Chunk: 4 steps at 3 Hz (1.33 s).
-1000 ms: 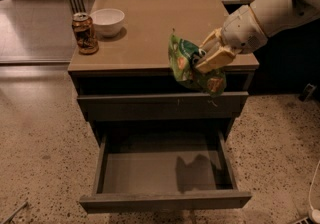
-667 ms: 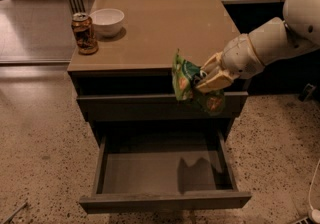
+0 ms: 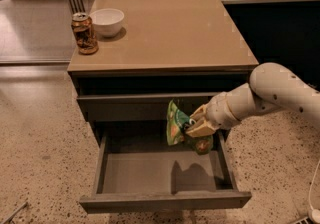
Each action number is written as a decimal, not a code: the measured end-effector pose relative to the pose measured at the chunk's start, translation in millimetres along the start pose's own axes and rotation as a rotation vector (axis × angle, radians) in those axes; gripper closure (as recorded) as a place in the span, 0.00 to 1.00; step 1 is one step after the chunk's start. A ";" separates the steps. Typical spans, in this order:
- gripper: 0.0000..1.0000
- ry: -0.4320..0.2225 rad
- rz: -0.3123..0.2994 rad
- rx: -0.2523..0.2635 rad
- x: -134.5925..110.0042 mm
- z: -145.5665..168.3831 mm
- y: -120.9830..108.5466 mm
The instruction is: Place green rice chip bag into middle drawer
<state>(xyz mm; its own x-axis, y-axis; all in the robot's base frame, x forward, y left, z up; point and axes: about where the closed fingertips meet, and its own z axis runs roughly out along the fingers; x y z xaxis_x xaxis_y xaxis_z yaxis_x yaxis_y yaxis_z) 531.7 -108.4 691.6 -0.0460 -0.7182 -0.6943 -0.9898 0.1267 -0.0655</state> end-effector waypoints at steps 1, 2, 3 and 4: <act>1.00 0.044 0.024 -0.021 51.0 61.2 6.1; 1.00 0.108 0.051 -0.064 101.0 111.9 9.1; 1.00 0.166 0.081 -0.113 143.9 147.6 12.8; 1.00 0.211 0.099 -0.151 171.1 172.2 14.9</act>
Offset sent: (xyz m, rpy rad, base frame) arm 0.0051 -0.0009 -0.2368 -0.1756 0.1630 0.0051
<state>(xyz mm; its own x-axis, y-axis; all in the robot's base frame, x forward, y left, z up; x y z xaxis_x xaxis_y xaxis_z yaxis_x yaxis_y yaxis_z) 532.3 -111.6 448.4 -0.1548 -0.8361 -0.5263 -0.9873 0.1113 0.1135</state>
